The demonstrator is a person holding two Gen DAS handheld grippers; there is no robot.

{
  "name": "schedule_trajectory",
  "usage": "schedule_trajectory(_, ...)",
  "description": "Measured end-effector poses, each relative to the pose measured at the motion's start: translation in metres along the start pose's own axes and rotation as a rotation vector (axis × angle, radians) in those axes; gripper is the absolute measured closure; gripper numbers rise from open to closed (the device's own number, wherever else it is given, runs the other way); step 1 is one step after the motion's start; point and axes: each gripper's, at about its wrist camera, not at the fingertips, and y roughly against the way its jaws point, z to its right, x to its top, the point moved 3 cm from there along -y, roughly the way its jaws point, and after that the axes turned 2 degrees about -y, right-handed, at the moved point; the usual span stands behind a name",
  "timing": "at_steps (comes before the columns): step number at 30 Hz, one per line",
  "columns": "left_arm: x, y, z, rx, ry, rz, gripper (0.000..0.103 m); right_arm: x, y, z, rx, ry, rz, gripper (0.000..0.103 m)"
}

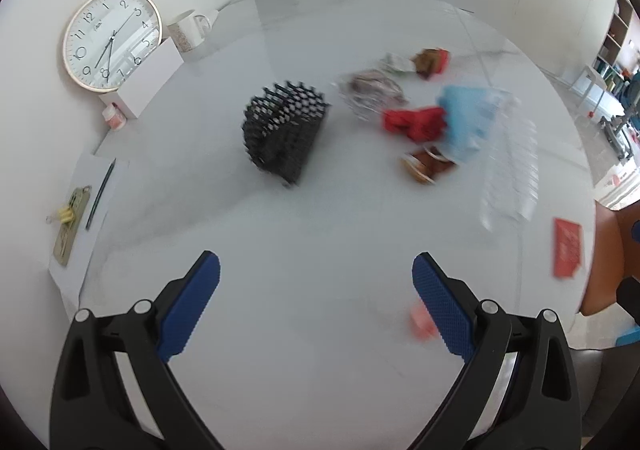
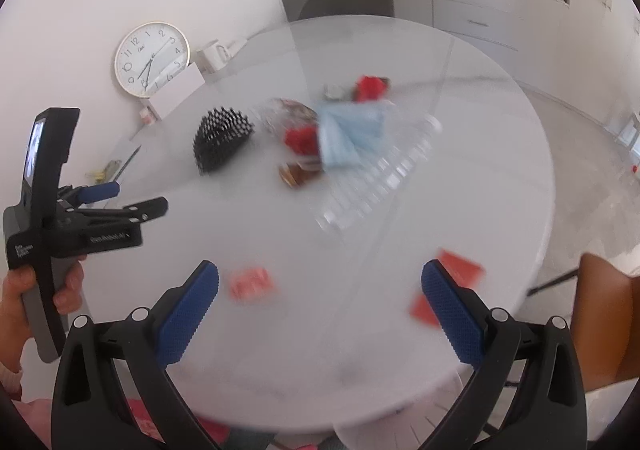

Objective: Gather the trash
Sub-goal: 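Grasp the black mesh net with the left tool while the right tool grasps the clear plastic bag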

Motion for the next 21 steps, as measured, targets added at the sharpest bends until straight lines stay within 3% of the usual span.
schedule_trajectory(6, 0.040, -0.048, -0.029, -0.021, -0.007, -0.010, 0.010, 0.055, -0.050, -0.031, -0.015, -0.018, 0.018, 0.002)
schedule_trajectory(16, 0.085, -0.126, -0.043, -0.045, 0.052, -0.049, 0.010, 0.112, -0.117, -0.046, -0.028, 0.033, -0.014, 0.002)
schedule_trajectory(18, 0.090, -0.139, -0.042, -0.040, 0.055, -0.066, 0.014, 0.119, -0.130, -0.046, -0.032, 0.050, -0.027, 0.002)
schedule_trajectory(21, 0.092, -0.156, -0.040, -0.028, 0.047, -0.112, 0.033, 0.131, -0.155, -0.046, -0.027, 0.074, -0.056, 0.002)
